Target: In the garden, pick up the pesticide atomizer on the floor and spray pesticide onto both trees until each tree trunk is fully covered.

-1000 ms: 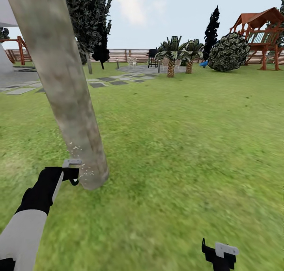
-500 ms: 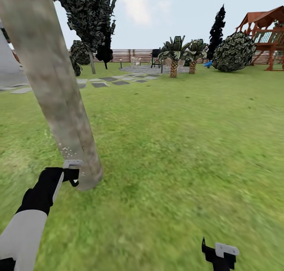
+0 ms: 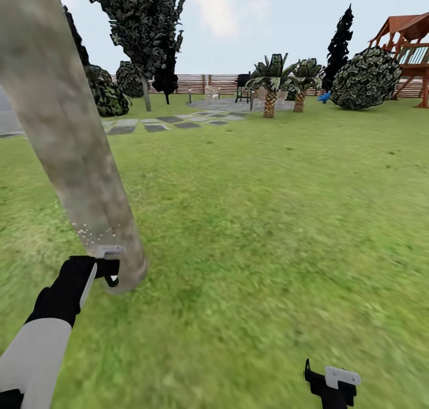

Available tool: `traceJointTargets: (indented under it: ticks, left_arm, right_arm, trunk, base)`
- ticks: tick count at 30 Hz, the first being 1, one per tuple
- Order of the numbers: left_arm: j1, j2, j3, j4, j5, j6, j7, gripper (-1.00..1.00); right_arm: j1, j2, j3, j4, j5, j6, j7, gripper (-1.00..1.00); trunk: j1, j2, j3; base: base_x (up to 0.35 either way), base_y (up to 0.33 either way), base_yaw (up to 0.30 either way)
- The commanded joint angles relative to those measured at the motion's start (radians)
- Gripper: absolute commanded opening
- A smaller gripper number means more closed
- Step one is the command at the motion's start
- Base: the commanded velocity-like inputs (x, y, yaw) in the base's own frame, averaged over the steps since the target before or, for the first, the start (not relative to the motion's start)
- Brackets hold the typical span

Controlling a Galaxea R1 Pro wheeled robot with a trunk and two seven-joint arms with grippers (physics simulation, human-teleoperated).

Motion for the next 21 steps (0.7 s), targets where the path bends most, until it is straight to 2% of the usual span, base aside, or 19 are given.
traceJointTargets:
  ticks: [1, 5, 7, 10, 14, 16, 21]
  left_arm:
    - [0.001, 0.000, 0.001, 0.004, 0.000, 0.000, 0.001, -1.00]
    - [0.013, 0.013, 0.007, 0.008, 0.000, -0.001, 0.003, -1.00]
    - [0.041, 0.037, 0.010, 0.009, 0.000, -0.004, 0.005, -1.00]
    - [0.050, 0.051, 0.011, 0.009, 0.000, -0.004, 0.004, -1.00]
    - [0.053, 0.053, 0.011, 0.012, 0.000, -0.003, 0.006, -1.00]
    - [0.053, 0.052, 0.011, 0.048, 0.000, -0.006, 0.006, -1.00]
    - [0.053, 0.049, 0.009, 0.066, 0.000, -0.008, 0.006, -1.00]
  right_arm:
    - [0.000, 0.000, 0.000, 0.000, 0.000, 0.000, 0.000, 1.00]
    - [0.000, 0.000, 0.000, 0.000, 0.000, 0.000, 0.000, 1.00]
    - [0.000, 0.000, 0.000, 0.000, 0.000, 0.000, -0.001, 1.00]
    - [0.000, 0.000, 0.000, 0.000, 0.000, 0.000, 0.000, 1.00]
    - [0.000, 0.000, 0.000, 0.000, 0.000, 0.000, 0.000, 1.00]
    - [0.000, 0.000, 0.000, 0.000, 0.000, 0.000, 0.000, 1.00]
    - [0.000, 0.000, 0.000, 0.000, 0.000, 0.000, 0.000, 1.00]
  trunk:
    - [0.000, 0.000, 0.000]
    - [0.000, 0.000, 0.000]
    - [0.000, 0.000, 0.000]
    - [0.000, 0.000, 0.000]
    - [0.000, 0.000, 0.000]
    - [0.000, 0.000, 0.000]
    - [0.000, 0.000, 0.000]
  base:
    - [0.010, -0.270, 0.000]
    - [0.002, -0.272, 0.000]
    - [0.000, -0.272, 0.106]
    - [0.045, -0.270, 0.234]
    - [0.177, -0.172, 0.274]
    - [0.037, -0.029, 0.277]
    - [0.007, -0.002, 0.254]
